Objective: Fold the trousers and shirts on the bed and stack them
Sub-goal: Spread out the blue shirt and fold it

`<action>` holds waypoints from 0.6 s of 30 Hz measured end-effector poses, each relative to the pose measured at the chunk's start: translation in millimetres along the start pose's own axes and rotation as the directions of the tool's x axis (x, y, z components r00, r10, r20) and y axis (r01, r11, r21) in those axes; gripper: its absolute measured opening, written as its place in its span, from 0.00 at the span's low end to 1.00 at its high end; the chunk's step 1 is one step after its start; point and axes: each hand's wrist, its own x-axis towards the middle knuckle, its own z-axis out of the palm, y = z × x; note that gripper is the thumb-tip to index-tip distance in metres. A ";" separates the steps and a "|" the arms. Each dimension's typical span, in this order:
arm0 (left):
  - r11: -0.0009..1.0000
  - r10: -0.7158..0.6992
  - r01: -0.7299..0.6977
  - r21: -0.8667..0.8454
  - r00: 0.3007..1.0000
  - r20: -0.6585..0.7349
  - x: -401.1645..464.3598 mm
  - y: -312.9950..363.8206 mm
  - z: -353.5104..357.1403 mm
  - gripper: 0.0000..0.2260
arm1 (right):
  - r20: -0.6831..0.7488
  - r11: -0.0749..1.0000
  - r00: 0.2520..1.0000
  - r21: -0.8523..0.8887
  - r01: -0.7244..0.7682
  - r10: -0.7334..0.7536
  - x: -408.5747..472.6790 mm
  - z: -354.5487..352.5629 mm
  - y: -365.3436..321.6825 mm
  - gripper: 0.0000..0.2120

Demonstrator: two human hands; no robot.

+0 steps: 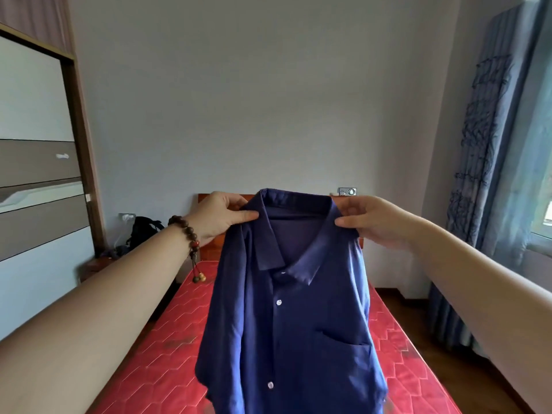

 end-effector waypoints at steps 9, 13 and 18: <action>0.838 0.265 -0.091 0.537 0.930 -0.256 -3.3 -0.9 1.7 0.05 | -0.414 0.975 0.891 -0.192 0.113 -0.185 5.8 31.5 4.5 0.03; 0.894 0.179 -0.054 0.445 0.953 -0.246 -3.8 0.1 6.5 0.05 | -0.428 0.924 0.870 -0.375 0.076 -0.245 9.1 32.9 5.5 0.02; 0.879 0.153 -0.075 0.470 0.980 -0.130 -12.4 1.7 1.8 0.06 | -0.252 0.908 0.934 -0.395 0.140 -0.253 1.1 16.4 -0.7 0.04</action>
